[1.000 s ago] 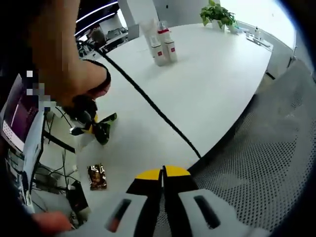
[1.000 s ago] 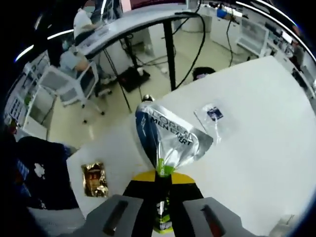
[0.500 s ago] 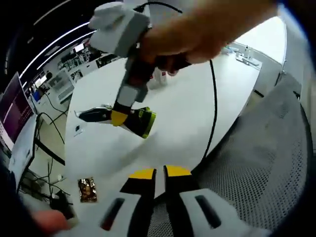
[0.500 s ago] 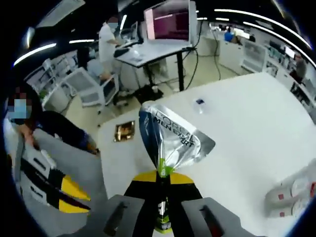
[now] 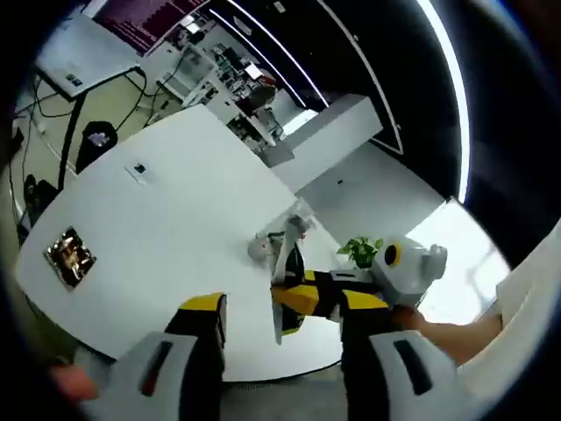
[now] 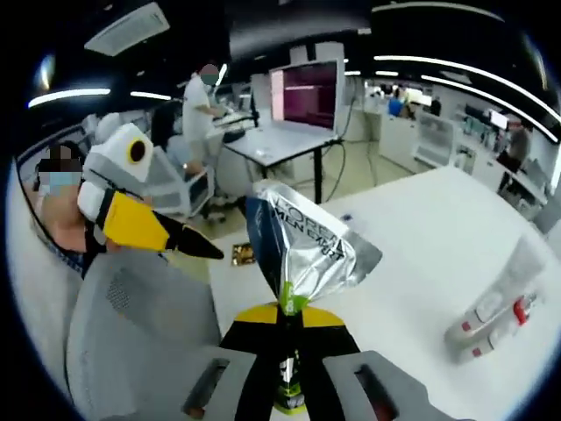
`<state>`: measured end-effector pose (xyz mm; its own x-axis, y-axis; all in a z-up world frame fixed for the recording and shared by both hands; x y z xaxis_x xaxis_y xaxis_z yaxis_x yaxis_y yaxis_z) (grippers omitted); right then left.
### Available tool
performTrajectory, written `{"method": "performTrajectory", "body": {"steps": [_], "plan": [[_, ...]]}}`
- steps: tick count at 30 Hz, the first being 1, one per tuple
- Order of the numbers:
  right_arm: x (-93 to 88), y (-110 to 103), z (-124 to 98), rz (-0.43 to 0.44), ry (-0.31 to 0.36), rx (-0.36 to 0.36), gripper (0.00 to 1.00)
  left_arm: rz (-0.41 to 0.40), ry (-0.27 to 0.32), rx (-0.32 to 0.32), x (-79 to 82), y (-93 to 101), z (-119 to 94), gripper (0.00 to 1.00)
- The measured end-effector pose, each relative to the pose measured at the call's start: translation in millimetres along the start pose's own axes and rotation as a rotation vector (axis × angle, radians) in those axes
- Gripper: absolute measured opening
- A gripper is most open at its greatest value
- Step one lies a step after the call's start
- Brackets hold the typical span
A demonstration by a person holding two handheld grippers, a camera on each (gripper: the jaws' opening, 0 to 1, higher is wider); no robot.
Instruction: Arrange the skincare products in the storage area until every visible bottle or jar stands upright without overlapping.
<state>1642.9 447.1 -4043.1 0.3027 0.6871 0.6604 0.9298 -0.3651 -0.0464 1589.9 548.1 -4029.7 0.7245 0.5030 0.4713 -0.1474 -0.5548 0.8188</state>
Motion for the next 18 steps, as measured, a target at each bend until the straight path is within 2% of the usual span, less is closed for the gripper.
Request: {"method": "performTrajectory", "body": {"steps": [1,4,7,10,13,18], "plan": [[11.1,-15,-2,-0.052,0.022,0.022,0.0,-0.047,0.065,-0.079,9.9,5.3,-7,0.46],[19.2,-34,1,-0.095,0.026,0.058,0.0,-0.06,0.079,-0.106,8.3,5.8,-12,0.41],[25.6,-53,4,-0.185,0.026,0.081,0.0,-0.052,0.116,-0.148,12.5,10.6,-18,0.41],[27.9,-66,7,-0.199,0.026,0.097,0.0,-0.083,0.127,-0.155,14.8,4.5,-19,0.4],[28.3,-73,9,-0.221,0.017,0.1,0.0,-0.07,0.15,-0.153,17.6,5.3,-20,0.36],[22.9,-82,4,-0.238,0.001,0.117,0.0,-0.006,0.119,-0.151,12.9,10.8,-17,0.34]]}}
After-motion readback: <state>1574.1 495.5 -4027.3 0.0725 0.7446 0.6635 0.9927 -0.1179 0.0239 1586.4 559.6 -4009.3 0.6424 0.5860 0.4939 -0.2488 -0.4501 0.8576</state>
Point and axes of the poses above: the point that each gripper's makers call its tool centre point, and the gripper's own axes: z roughly forward along the fingers, y roughly to its right, x roughly out of its top, the point moved 4 cm from there along -z, roughly backward along the fingers, and after that the axes turned 10 degrees about -y, right-handed, at the moved point
